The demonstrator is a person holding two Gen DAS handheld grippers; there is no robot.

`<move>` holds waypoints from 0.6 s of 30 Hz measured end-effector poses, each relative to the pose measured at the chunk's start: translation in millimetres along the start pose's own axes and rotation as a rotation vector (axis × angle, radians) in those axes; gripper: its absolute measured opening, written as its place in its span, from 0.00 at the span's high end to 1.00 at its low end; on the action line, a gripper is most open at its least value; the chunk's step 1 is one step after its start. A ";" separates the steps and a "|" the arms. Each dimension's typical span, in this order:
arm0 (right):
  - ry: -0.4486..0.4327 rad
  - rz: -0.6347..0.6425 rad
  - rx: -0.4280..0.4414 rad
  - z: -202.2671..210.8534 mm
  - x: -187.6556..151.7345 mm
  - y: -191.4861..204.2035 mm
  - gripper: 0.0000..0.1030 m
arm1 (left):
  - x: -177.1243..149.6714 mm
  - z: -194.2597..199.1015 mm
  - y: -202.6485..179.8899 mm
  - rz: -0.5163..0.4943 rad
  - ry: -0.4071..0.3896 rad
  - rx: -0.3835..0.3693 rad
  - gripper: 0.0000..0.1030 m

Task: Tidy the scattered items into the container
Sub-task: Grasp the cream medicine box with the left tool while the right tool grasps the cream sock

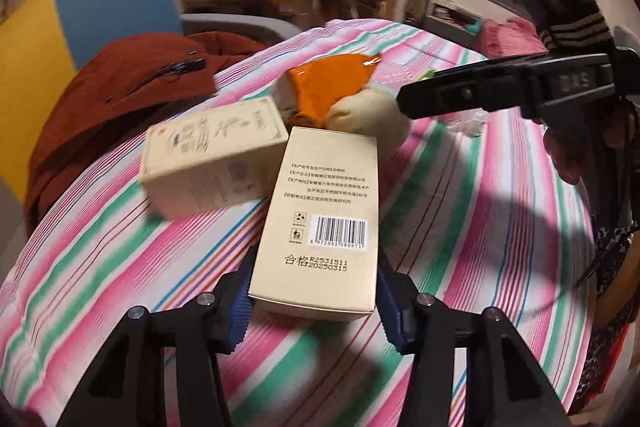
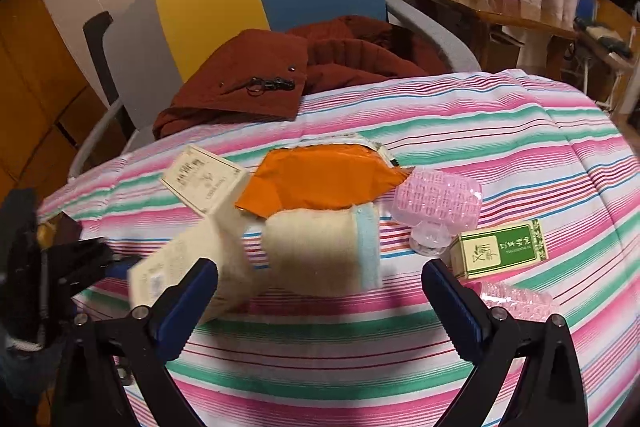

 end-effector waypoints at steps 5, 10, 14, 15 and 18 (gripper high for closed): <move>-0.028 0.051 -0.041 -8.1 0.5 8.4 0.00 | -26.2 19.8 -2.9 0.087 -0.008 0.108 0.48; -0.005 0.094 -0.089 -21.9 -4.2 12.1 0.00 | -53.0 36.0 -13.8 0.132 -0.051 0.211 0.51; 0.005 0.082 -0.081 -29.4 -3.7 10.7 0.00 | -56.8 33.5 -19.9 0.146 -0.075 0.275 0.51; 0.002 0.081 -0.081 -31.5 -3.3 11.3 0.00 | -56.8 31.4 -18.5 0.159 -0.078 0.276 0.51; 0.011 0.089 -0.092 -42.0 -1.0 15.9 0.00 | -56.4 22.3 -9.4 0.199 -0.064 0.256 0.51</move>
Point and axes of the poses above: each gripper's, at about its wrist camera, not at the fingertips, and z roughly against the way its jaws point, y to its left, x to its top, the point moved 1 cm from there along -z, roughly the way its jaws point, and after that the axes turned 4 degrees about -x, right-handed, at the moved point
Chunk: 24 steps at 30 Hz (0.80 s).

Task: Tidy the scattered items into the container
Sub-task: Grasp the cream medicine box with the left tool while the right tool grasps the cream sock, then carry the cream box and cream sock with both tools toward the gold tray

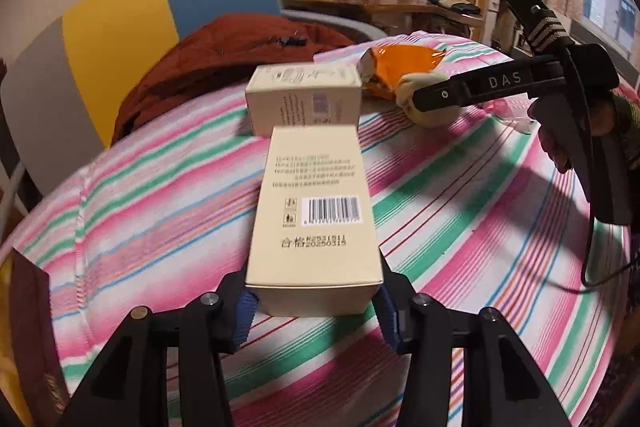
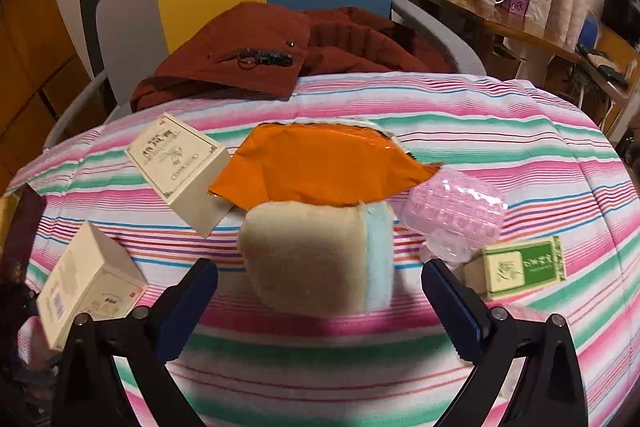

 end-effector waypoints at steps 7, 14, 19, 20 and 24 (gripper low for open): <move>-0.002 0.128 -0.101 -6.1 -1.5 22.4 0.32 | -2.8 2.7 8.1 0.052 -0.010 -0.032 0.52; -0.028 0.198 -0.131 3.3 -17.6 54.6 0.33 | -13.8 12.9 20.5 0.120 -0.009 0.003 0.52; -0.039 0.164 -0.101 14.4 -34.1 72.8 0.33 | -36.8 31.3 29.6 0.130 -0.011 0.053 0.52; -0.044 0.156 -0.096 17.2 -38.6 77.2 0.33 | -41.6 35.1 31.1 0.132 -0.013 0.061 0.52; -0.077 0.133 -0.109 30.5 -61.1 100.3 0.33 | -59.1 49.6 35.0 0.144 -0.023 0.078 0.52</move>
Point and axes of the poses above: each gripper's, at about its wrist camera, not at the fingertips, and z roughly against the way its jaws point, y to its left, x to its top, the point moved 1 cm from there along -z, roughly the way its jaws point, and after that the axes turned 4 degrees about -x, right-handed, at the moved point
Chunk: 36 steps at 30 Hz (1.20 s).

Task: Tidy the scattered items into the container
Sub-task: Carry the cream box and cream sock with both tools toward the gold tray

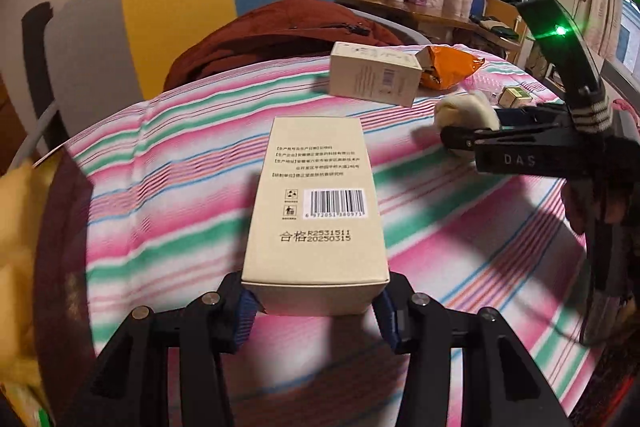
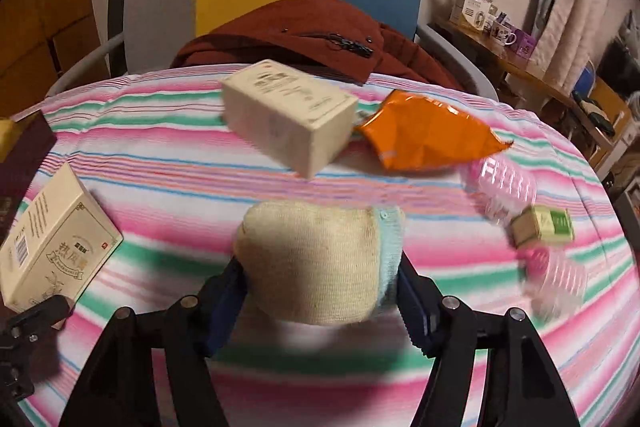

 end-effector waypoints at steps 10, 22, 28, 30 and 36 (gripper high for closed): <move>-0.021 -0.033 0.031 34.9 -48.4 39.4 0.39 | -36.9 35.7 11.1 0.047 -0.027 0.009 0.52; -0.040 -0.102 0.040 56.6 -69.1 52.6 0.41 | -51.6 79.5 18.1 0.052 -0.121 -0.007 0.52; -0.061 -0.112 0.106 65.3 -67.4 68.8 0.41 | -54.6 112.1 32.6 0.079 -0.180 -0.003 0.52; -0.083 -0.091 0.124 70.4 -63.0 80.5 0.41 | -56.2 126.3 44.5 0.101 -0.203 0.012 0.52; -0.149 -0.035 0.230 91.5 -48.8 124.4 0.41 | -66.8 160.0 91.3 0.168 -0.246 0.098 0.52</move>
Point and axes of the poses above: each gripper's, at about its wrist camera, not at the fingertips, and z roughly against the way its jaws point, y to its left, x to its top, the point moved 1 cm from there along -z, roughly the way its jaws point, and after that the axes turned 4 degrees about -x, right-handed, at the moved point
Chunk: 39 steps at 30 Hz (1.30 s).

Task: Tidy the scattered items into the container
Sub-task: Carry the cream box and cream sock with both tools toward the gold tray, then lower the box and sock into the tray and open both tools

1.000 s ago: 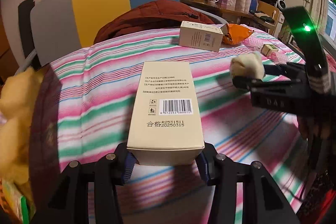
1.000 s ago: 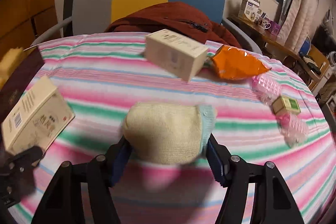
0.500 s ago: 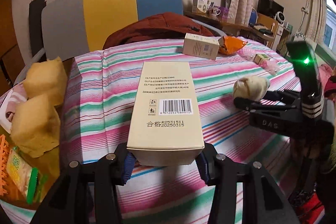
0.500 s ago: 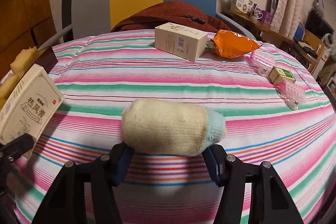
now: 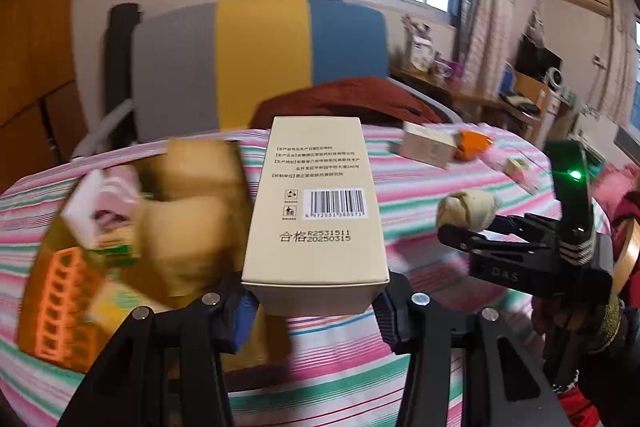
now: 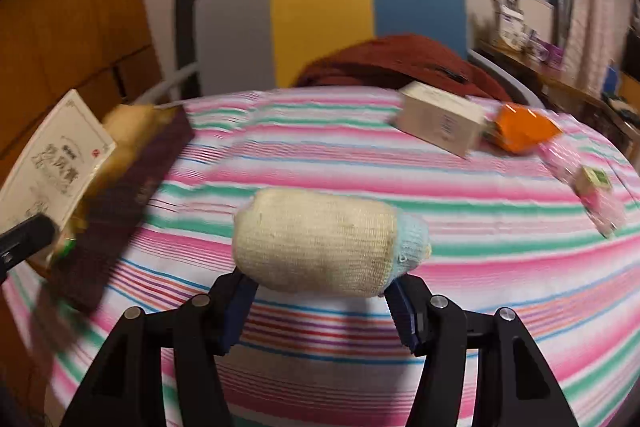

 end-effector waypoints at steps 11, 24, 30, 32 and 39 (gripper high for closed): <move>-0.125 0.188 0.286 33.6 23.4 124.4 0.41 | -0.1 21.1 112.0 0.115 -0.018 0.220 0.52; -0.048 0.308 0.299 -6.2 8.9 190.0 0.39 | -15.5 -11.7 158.2 0.160 0.079 0.310 0.52; -0.051 0.319 0.288 -4.4 10.8 193.5 0.38 | -14.3 -19.1 160.2 0.166 0.088 0.329 0.52; -0.052 0.317 0.293 -3.9 10.6 194.7 0.38 | -15.9 -20.1 160.3 0.164 0.092 0.345 0.52; -0.042 0.312 0.300 -4.7 7.8 200.3 0.32 | -21.1 -21.6 164.4 0.192 0.104 0.361 0.51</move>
Point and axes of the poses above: each gripper's, at about its wrist camera, not at the fingertips, and z roughly against the way its jaws point, y to its left, x to its top, the point moved 1 cm from there along -z, roughly the way its jaws point, and after that the axes turned 4 degrees about -x, right-handed, at the moved point
